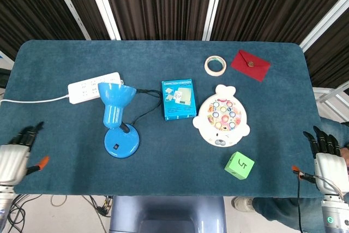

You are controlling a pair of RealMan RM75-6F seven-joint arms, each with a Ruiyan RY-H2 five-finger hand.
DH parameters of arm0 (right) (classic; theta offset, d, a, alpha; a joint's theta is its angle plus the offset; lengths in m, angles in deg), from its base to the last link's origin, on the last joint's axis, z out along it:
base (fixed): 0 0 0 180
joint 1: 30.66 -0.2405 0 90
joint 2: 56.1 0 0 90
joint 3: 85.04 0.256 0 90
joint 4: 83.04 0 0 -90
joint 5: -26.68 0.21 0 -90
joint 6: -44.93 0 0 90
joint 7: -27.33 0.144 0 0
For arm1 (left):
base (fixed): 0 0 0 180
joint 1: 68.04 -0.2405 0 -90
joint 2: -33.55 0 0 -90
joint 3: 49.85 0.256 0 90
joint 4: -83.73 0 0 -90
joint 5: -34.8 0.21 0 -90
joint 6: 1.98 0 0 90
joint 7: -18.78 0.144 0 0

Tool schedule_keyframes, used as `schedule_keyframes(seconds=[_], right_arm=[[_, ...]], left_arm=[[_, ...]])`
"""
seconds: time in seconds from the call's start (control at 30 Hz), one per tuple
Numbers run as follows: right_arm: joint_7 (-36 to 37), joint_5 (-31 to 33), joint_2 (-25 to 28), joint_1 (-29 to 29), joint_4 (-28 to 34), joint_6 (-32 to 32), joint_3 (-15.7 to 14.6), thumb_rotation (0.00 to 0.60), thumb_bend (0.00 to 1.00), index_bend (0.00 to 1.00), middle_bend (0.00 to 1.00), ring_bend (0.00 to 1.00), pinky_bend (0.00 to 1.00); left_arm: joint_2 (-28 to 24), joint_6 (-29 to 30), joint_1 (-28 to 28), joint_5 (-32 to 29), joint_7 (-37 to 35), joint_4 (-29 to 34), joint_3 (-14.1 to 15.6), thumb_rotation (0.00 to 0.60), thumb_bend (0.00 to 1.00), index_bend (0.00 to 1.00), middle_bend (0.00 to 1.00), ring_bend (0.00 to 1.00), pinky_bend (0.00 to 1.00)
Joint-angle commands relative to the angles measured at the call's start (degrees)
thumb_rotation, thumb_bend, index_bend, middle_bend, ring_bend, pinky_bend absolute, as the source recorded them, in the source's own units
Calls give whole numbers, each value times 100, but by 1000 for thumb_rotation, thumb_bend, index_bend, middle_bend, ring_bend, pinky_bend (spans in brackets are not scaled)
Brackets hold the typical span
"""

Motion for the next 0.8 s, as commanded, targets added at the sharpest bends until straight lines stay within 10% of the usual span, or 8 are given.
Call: schedule_keyframes(seconds=[0.03, 0.23, 0.8], right_arm=[[-8, 1, -9, 3, 1, 8, 1, 600, 186, 148, 11, 31, 0], [-1, 49, -24, 13, 11, 28, 26, 600, 186, 147, 11, 31, 0], [-18, 71, 18, 39, 62, 69, 42, 600, 186, 147, 11, 31, 0]], left_arm=[[259, -564, 341, 244, 166, -151, 173, 600, 414, 54, 447, 392, 648], [673, -1184, 737, 463, 715, -228, 242, 600, 481, 70, 649, 583, 753], [1443, -2401, 1212, -2, 1376, -385, 381, 600, 481, 71, 659, 593, 762]])
